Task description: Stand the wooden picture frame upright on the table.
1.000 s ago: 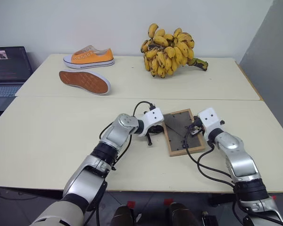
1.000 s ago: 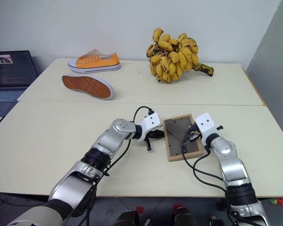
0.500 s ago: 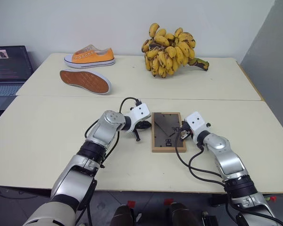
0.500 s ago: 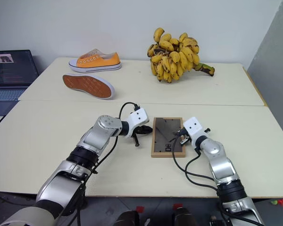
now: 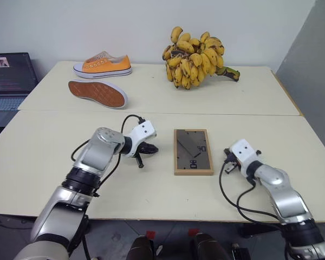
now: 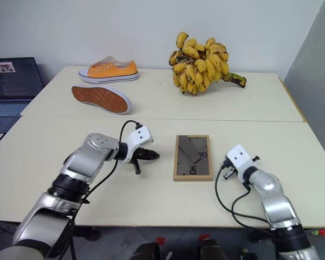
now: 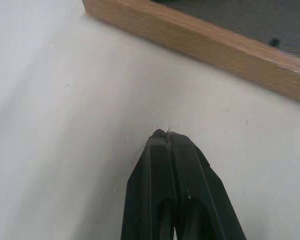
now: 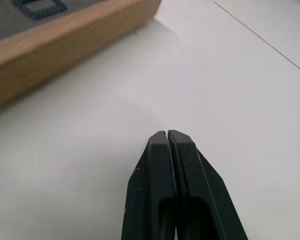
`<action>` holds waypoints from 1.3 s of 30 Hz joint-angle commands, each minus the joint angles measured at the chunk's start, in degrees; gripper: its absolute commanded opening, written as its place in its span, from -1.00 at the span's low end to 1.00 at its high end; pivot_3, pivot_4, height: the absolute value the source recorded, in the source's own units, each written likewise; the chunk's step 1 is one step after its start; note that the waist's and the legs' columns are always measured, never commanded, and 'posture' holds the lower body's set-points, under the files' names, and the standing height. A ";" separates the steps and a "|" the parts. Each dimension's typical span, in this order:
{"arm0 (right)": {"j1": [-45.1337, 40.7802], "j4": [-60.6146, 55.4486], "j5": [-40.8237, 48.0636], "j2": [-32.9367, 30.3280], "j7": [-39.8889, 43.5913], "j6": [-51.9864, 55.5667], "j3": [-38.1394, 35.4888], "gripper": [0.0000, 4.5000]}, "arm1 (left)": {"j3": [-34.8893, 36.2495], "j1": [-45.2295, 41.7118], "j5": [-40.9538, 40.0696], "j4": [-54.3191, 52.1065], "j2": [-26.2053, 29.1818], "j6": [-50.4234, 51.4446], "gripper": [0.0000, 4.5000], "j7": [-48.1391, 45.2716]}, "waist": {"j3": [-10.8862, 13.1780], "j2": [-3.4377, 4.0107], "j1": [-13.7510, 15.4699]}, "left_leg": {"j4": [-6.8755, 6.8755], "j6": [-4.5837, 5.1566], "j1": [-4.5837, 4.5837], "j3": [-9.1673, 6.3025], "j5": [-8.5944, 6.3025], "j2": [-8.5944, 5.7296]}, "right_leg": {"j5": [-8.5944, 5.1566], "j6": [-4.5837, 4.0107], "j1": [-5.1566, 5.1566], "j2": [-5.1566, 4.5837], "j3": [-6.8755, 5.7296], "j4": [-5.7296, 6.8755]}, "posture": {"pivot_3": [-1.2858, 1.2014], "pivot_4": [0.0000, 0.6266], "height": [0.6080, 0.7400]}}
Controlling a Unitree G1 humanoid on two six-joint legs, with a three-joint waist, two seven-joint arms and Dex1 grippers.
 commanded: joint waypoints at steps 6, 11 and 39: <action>5.21 -9.81 3.72 -4.89 4.20 2.11 -5.36 -0.98 | 6.54 0.26 -12.43 -12.32 -0.54 30.36 -1.00 3.72 | 0.00 0.00 0.11 | 0.06 0.00 0.03 -0.02 0.00 0.00 | -0.12 0.21 0.07 0.00 -0.02 -0.01 | 0.03 -0.52 1.00; 4.82 -10.59 4.35 -5.44 4.67 3.05 -5.40 -0.98 | 11.18 0.01 -15.60 -14.05 -5.52 43.56 -1.00 10.81 | 0.01 -0.02 0.47 | 0.06 0.00 0.03 -0.02 0.00 0.00 | -0.12 0.21 0.06 0.00 -0.02 -0.01 | 0.03 -0.52 1.00; 2.42 -7.72 2.91 -3.94 4.19 3.19 0.23 -1.00 | 24.66 -1.72 -30.54 -5.02 -17.46 45.60 0.42 33.58 | 0.01 -0.03 0.86 | 0.07 -0.02 0.05 -0.01 0.00 -0.02 | 0.02 -0.01 0.07 -0.04 -0.01 -0.01 | 0.03 -0.52 1.00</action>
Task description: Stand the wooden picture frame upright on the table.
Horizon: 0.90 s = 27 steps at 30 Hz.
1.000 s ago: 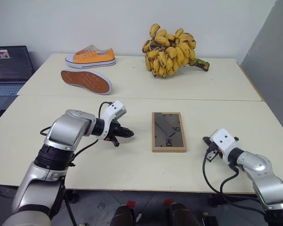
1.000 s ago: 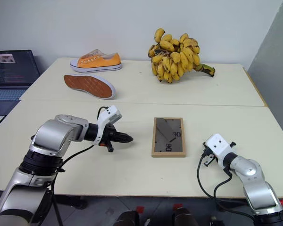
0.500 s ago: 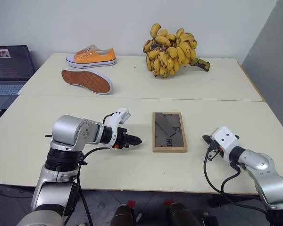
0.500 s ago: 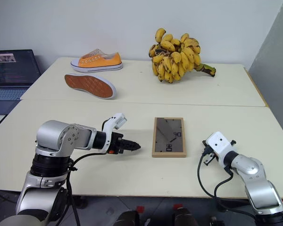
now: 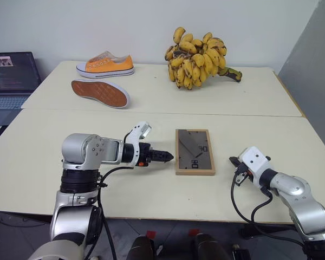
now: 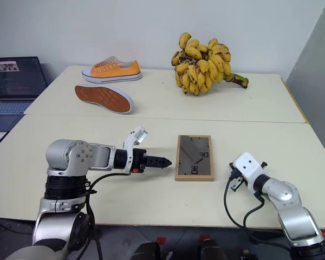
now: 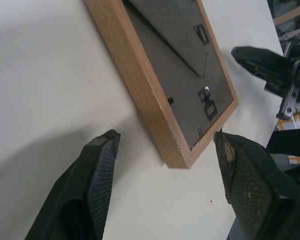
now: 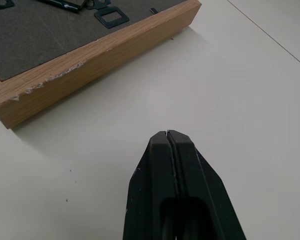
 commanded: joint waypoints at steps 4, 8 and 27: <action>-1.69 0.58 -1.28 0.26 0.55 -0.07 3.39 -1.00 | 2.05 0.03 -2.62 2.60 -3.62 0.27 0.42 5.86 | 0.00 -0.01 0.02 | 0.00 0.00 0.00 -0.01 0.00 -0.01 | 0.00 0.00 0.00 0.00 -0.01 0.00 | 0.03 -0.52 1.00; -3.60 -0.51 -1.29 2.01 0.31 1.34 5.44 -1.00 | 1.53 -0.54 -7.03 6.73 -4.38 0.27 0.42 9.45 | 0.00 -0.01 -0.05 | 0.00 0.00 0.00 -0.01 0.00 -0.01 | 0.00 0.00 0.00 -0.01 0.00 0.00 | 0.03 -0.52 1.00; -9.60 -3.86 -1.54 9.25 -2.87 7.88 8.62 -1.00 | 7.37 -6.04 -8.29 13.59 -6.81 0.27 0.42 19.90 | -0.01 -0.01 -0.06 | -0.01 -0.02 0.03 -0.02 0.01 -0.02 | 0.01 0.00 0.00 -0.03 -0.02 0.01 | 0.03 -0.52 1.00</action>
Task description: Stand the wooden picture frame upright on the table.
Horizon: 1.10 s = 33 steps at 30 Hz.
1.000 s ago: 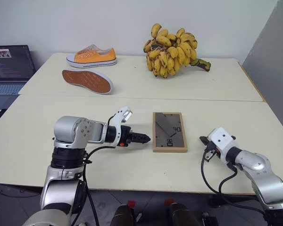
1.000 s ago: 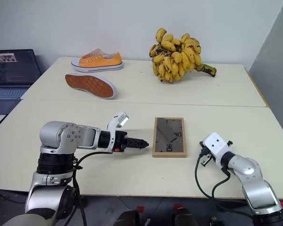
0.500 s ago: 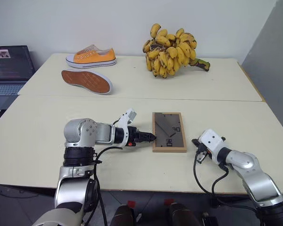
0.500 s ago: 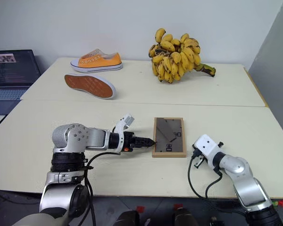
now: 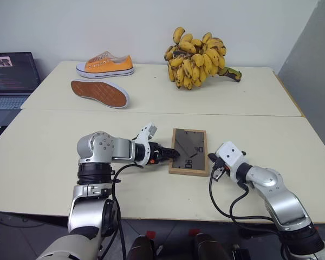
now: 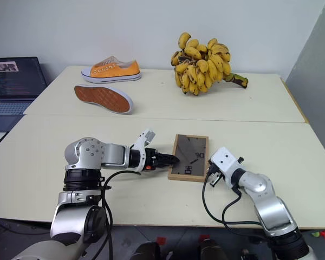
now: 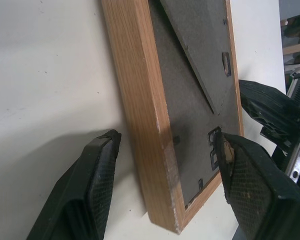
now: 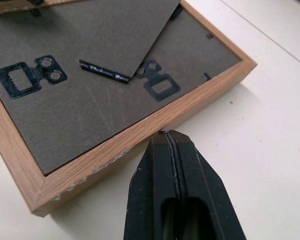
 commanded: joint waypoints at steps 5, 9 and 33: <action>-2.51 -1.44 0.08 3.44 -2.16 1.03 0.89 -1.00 | 3.27 -3.22 -0.48 -0.56 -1.63 0.26 0.42 0.85 | 0.00 0.00 -0.01 | 0.00 0.00 -0.01 0.01 0.00 0.00 | 0.00 0.00 -0.01 0.00 0.00 0.00 | 0.03 -0.52 1.00; -2.31 -0.68 -1.89 1.51 -1.95 -0.76 1.50 -1.00 | 3.48 -3.35 -0.38 -0.72 -1.80 0.26 0.42 0.92 | 0.00 0.00 0.02 | -0.01 0.00 -0.01 0.00 0.00 0.00 | 0.00 0.00 -0.01 0.00 0.00 -0.01 | 0.03 -0.52 1.00; -4.67 2.69 -3.44 3.40 -1.68 -0.23 5.32 -1.00 | -0.25 -2.10 -1.83 -0.13 0.06 0.26 0.42 0.62 | 0.00 0.00 -0.13 | -0.02 -0.01 -0.03 0.00 0.00 -0.02 | 0.00 0.02 -0.03 -0.03 -0.02 -0.03 | 0.03 -0.52 1.00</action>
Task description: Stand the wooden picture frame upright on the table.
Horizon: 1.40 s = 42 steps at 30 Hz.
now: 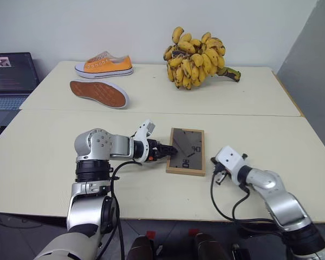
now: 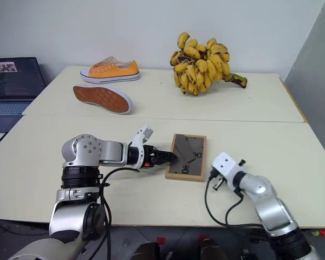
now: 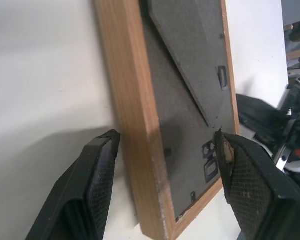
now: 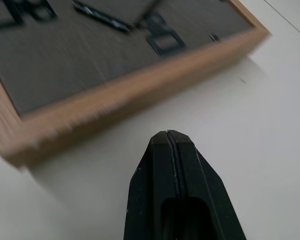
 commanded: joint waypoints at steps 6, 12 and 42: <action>-4.46 -2.26 -0.62 4.99 -1.60 3.84 1.25 -1.00 | -0.08 -2.41 -0.71 0.44 -0.68 0.29 0.42 -0.61 | 0.00 0.00 0.32 | -0.01 -0.01 -0.05 -0.03 0.00 -0.02 | 0.00 -0.01 -0.01 -0.02 -0.04 -0.02 | 0.03 -0.52 1.00; -3.76 -1.84 -0.55 4.05 -1.52 3.84 0.03 -1.00 | 1.23 -3.09 0.05 1.10 -1.30 0.29 0.42 -0.60 | 0.00 0.00 0.29 | 0.00 0.00 -0.07 -0.04 0.00 -0.02 | 0.00 -0.01 -0.02 -0.02 -0.05 -0.03 | 0.03 -0.52 1.00; -0.95 -2.48 1.62 -1.23 -0.90 2.99 -8.42 -1.00 | -4.48 -3.64 2.33 -2.63 2.41 -15.98 -0.42 -14.37 | 0.01 -0.01 0.32 | -0.03 -0.02 -0.09 -0.03 0.00 -0.03 | 0.01 -0.01 -0.03 -0.03 -0.06 -0.06 | 0.03 -0.52 1.00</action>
